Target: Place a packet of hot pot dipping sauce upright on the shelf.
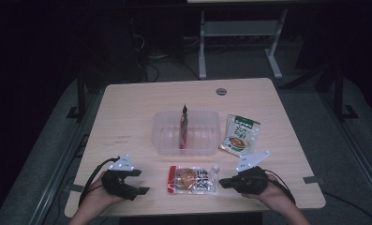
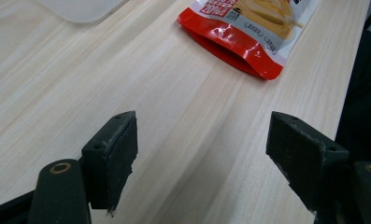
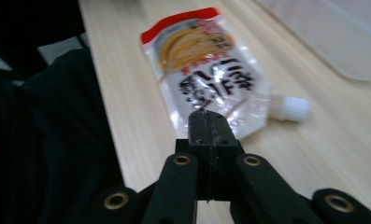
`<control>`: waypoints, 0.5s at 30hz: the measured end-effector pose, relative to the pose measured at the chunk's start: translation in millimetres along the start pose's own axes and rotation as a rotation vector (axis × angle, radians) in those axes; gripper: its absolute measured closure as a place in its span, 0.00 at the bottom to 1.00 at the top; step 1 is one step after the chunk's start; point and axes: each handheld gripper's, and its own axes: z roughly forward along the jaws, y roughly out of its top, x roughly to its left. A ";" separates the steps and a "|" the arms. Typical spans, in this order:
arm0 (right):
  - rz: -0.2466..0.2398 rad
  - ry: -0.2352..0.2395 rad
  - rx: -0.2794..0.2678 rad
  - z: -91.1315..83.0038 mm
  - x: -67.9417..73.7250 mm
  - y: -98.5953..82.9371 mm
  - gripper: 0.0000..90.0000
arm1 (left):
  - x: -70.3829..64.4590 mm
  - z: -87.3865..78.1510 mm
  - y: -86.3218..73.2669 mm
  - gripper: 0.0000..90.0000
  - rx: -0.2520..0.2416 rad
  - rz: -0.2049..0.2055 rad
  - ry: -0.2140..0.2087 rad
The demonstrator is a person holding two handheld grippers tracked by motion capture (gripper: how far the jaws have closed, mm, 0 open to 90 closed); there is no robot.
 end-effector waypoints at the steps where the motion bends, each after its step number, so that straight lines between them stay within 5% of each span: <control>1: -0.014 0.010 0.006 2.2 1.6 0.9 1.00 | -1.5 0.6 -0.2 0.27 -0.005 -0.009 0.001; 8: -0.072 0.056 0.088 28.5 10.5 6.6 1.00 | -2.2 2.3 0.5 0.27 0.004 0.000 0.002; 15: -0.152 0.021 0.164 45.5 8.2 7.1 1.00 | -2.5 4.3 0.9 0.27 0.008 0.001 0.001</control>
